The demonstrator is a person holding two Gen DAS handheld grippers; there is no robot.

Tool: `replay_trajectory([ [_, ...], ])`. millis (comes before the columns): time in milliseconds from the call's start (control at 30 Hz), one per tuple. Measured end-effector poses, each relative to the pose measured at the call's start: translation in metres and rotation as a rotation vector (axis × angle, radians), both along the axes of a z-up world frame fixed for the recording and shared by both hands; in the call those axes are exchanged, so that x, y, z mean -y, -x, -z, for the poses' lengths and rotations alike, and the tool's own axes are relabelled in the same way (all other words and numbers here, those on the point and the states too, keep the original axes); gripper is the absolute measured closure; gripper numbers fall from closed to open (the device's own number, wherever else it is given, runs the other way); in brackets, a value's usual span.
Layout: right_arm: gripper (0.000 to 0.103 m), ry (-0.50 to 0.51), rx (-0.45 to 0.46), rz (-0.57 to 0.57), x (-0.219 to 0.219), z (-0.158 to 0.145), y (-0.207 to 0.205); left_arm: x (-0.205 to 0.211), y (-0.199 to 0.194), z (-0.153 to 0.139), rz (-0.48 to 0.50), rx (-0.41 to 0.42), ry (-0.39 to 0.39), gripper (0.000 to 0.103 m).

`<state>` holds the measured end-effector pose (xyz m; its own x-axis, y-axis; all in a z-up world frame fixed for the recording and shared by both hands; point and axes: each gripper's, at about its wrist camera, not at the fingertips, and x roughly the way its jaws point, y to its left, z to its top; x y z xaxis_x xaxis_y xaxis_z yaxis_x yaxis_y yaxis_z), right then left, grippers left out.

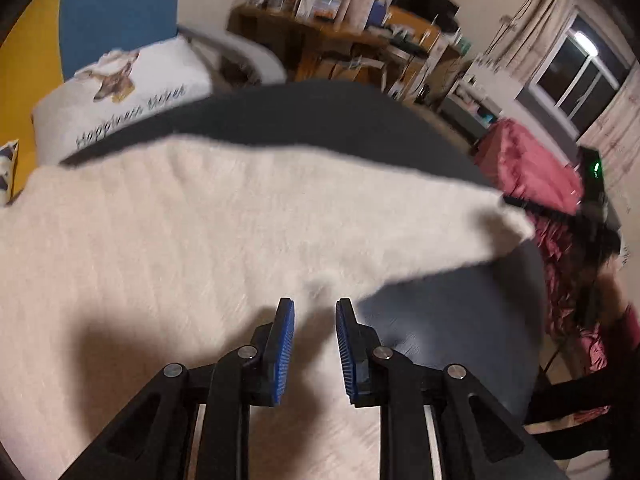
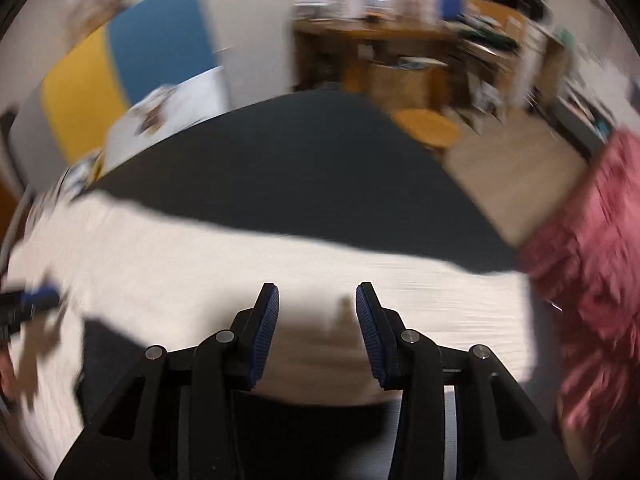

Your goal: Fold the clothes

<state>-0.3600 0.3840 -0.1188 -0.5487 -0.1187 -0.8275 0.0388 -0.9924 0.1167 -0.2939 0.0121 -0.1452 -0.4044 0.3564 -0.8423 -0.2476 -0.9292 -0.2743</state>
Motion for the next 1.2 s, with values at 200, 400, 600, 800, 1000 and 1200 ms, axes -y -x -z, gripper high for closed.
replay_trajectory([
  [200,0.060,0.003,0.085,0.160,-0.075,0.021,0.008,-0.002,0.002,0.012,-0.009,0.030,-0.002,0.083],
  [400,0.061,0.317,0.039,0.218,-0.118,0.001,-0.023,0.005,0.015,-0.009,-0.018,0.000,-0.036,0.083],
  [600,0.058,0.706,0.086,0.334,-0.161,0.018,-0.050,0.002,0.012,-0.008,-0.038,0.006,-0.029,0.083],
  [800,0.058,0.698,0.131,0.422,-0.166,0.040,-0.051,0.003,-0.001,0.000,-0.051,0.020,-0.013,0.083],
  [1000,0.058,0.700,0.093,0.496,-0.167,0.046,-0.041,0.007,-0.001,0.009,-0.060,0.039,-0.014,0.083],
  [1200,0.072,0.495,0.038,0.513,-0.146,0.042,-0.028,0.009,-0.005,0.014,-0.064,0.038,-0.031,0.082],
])
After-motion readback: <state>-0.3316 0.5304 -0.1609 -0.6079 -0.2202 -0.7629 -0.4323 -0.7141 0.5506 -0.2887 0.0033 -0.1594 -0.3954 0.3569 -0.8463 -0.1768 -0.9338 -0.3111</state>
